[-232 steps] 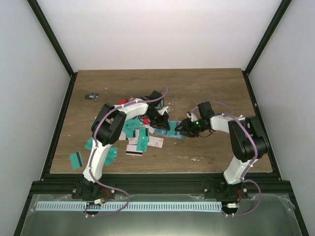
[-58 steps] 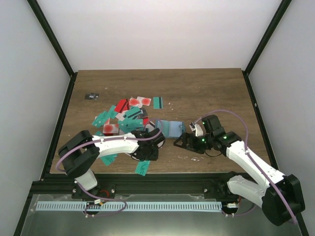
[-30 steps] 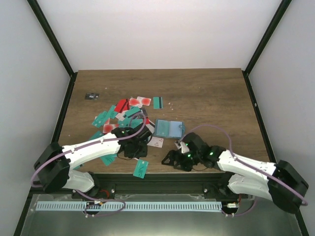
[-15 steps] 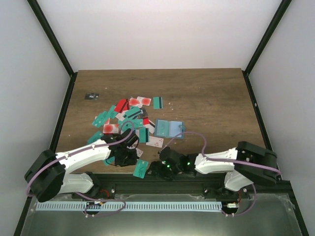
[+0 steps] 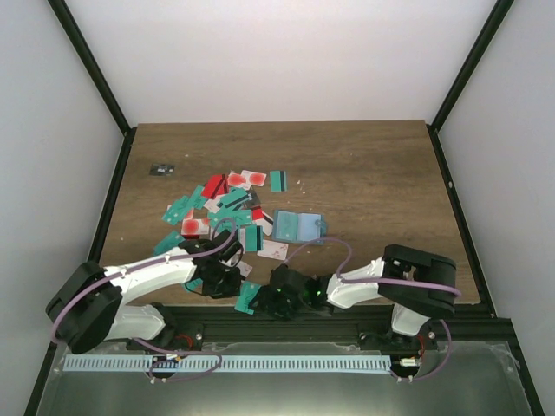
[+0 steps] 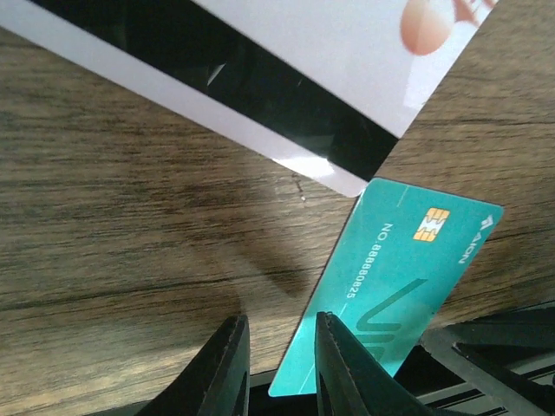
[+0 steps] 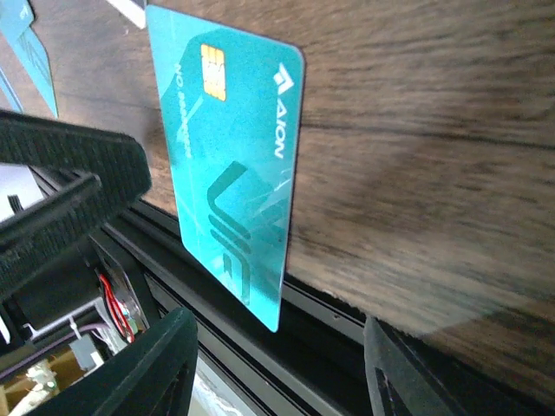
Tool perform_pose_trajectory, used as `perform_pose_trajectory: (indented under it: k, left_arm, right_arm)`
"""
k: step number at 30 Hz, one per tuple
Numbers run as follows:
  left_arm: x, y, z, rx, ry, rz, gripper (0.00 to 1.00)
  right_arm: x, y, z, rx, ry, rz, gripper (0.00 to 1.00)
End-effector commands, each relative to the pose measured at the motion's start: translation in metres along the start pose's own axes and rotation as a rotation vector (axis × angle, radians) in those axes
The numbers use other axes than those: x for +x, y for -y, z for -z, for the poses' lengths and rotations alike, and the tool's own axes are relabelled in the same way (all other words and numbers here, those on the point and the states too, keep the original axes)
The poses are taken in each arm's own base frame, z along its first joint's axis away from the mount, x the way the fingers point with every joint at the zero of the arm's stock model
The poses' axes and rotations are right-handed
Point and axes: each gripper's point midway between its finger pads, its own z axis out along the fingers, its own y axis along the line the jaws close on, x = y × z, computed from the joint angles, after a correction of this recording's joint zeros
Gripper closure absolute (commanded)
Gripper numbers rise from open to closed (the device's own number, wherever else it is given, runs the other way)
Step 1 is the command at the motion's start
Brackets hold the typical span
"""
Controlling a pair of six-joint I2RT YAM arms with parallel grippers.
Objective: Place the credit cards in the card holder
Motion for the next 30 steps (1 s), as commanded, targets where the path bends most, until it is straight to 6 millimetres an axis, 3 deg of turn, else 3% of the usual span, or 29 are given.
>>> perform_pose_trajectory:
  k: [1,14,23,27,30]
  left_arm:
    - [0.004,0.001,-0.005,0.023,-0.030,-0.004,0.77]
    - [0.014,-0.003,-0.012,0.037,-0.068,0.018,0.77]
    - [0.018,-0.006,-0.017,0.048,-0.079,0.030,0.77]
    - [0.015,0.000,-0.012,0.073,-0.058,0.039,0.78]
    - [0.008,0.007,0.001,0.086,-0.015,0.038,0.77]
  right_arm:
    - [-0.007,-0.016,-0.007,-0.049,0.044,-0.033,0.47]
    - [-0.015,-0.007,-0.027,-0.068,0.054,-0.088,0.64]
    - [-0.018,0.007,-0.025,-0.053,0.054,-0.119,0.84]
    - [-0.016,0.008,-0.025,-0.048,0.022,-0.114,0.98]
    - [-0.014,0.002,-0.022,-0.057,-0.009,-0.088,0.99]
